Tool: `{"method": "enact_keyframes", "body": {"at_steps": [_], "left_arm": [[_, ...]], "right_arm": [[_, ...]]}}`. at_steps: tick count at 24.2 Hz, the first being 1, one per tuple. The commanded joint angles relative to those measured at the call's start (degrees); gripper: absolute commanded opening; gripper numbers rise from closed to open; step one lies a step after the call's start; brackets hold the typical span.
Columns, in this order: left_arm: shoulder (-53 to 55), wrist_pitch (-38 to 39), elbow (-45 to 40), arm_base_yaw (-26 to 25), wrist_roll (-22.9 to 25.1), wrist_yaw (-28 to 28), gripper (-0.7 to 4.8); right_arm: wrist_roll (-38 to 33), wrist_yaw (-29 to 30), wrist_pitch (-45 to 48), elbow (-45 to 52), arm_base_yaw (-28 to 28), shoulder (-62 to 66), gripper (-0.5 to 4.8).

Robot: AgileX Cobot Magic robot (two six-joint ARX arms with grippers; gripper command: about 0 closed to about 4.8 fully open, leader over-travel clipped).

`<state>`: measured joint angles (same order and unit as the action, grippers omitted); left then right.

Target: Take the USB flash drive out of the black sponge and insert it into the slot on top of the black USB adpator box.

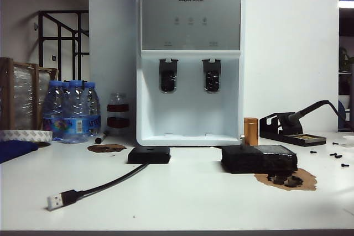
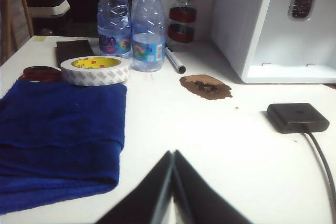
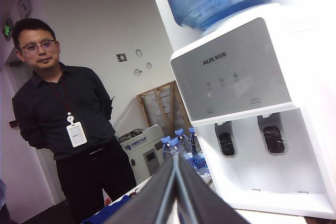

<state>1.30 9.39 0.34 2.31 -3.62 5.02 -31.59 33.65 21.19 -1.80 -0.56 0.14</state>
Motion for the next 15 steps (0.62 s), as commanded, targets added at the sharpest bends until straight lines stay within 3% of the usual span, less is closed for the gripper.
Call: {"method": "enact_keyframes", "body": {"at_steps": [1,15], "left_arm": [[0.2,0.55,-0.02,0.11,0.33,0.57,-0.04],[0.15,-2.4,-0.04,0.07,1.73,0.59,-0.04]], "right_arm": [[-0.28,0.0,0.33,-0.11,-0.11,0.0,0.04],[1.44,-0.44,-0.9,-2.54,-0.48,0.0,-0.03]]}}
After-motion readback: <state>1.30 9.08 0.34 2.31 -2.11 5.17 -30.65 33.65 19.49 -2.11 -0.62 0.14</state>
